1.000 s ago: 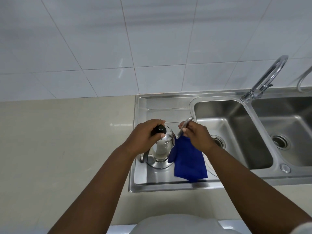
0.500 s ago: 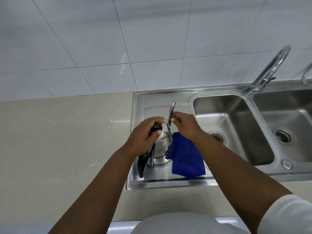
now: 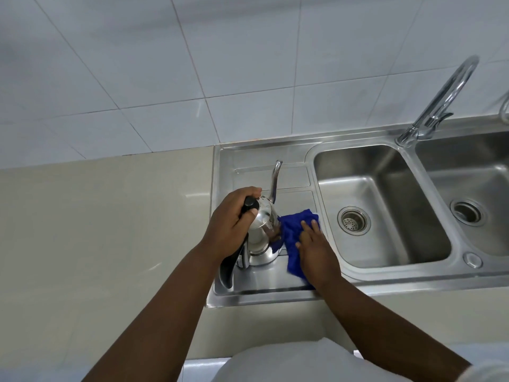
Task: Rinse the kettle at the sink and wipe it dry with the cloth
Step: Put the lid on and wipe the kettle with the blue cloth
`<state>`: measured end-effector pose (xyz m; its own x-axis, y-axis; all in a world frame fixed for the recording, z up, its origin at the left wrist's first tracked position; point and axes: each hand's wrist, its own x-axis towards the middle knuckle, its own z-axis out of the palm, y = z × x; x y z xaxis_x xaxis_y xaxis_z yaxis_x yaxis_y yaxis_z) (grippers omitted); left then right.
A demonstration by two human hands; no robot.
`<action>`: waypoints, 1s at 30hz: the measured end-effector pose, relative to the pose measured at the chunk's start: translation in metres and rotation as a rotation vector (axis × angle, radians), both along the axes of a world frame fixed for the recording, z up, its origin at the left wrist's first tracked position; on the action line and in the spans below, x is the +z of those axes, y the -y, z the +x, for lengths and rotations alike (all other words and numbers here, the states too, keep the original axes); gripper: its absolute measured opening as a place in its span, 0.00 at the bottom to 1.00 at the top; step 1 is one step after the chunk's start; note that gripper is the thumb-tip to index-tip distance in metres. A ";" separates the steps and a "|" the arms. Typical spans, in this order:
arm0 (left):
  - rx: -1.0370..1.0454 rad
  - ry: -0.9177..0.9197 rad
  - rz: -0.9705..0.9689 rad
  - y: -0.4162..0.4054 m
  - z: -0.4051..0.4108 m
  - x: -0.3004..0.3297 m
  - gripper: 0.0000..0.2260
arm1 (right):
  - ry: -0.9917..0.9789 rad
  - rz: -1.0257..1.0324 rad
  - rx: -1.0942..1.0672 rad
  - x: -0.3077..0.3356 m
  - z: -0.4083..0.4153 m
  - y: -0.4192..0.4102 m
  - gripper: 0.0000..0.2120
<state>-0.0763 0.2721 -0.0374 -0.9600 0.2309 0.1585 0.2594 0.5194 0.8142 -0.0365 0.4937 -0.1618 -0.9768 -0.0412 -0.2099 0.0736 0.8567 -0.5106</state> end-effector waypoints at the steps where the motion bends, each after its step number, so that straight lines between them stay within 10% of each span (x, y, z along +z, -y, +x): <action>1: 0.000 -0.002 -0.002 0.000 0.000 0.000 0.17 | 0.043 -0.135 -0.080 0.007 -0.004 0.001 0.21; 14: 0.000 -0.004 -0.007 0.000 0.000 -0.001 0.18 | 0.241 -1.209 -0.623 0.039 -0.021 0.023 0.08; 22: 0.016 -0.032 -0.019 -0.004 0.000 -0.001 0.17 | 0.178 -1.160 -0.452 0.076 -0.038 0.069 0.23; 30: -0.016 -0.094 0.032 -0.007 0.001 0.001 0.15 | -0.418 -0.638 -0.123 0.068 0.002 0.097 0.23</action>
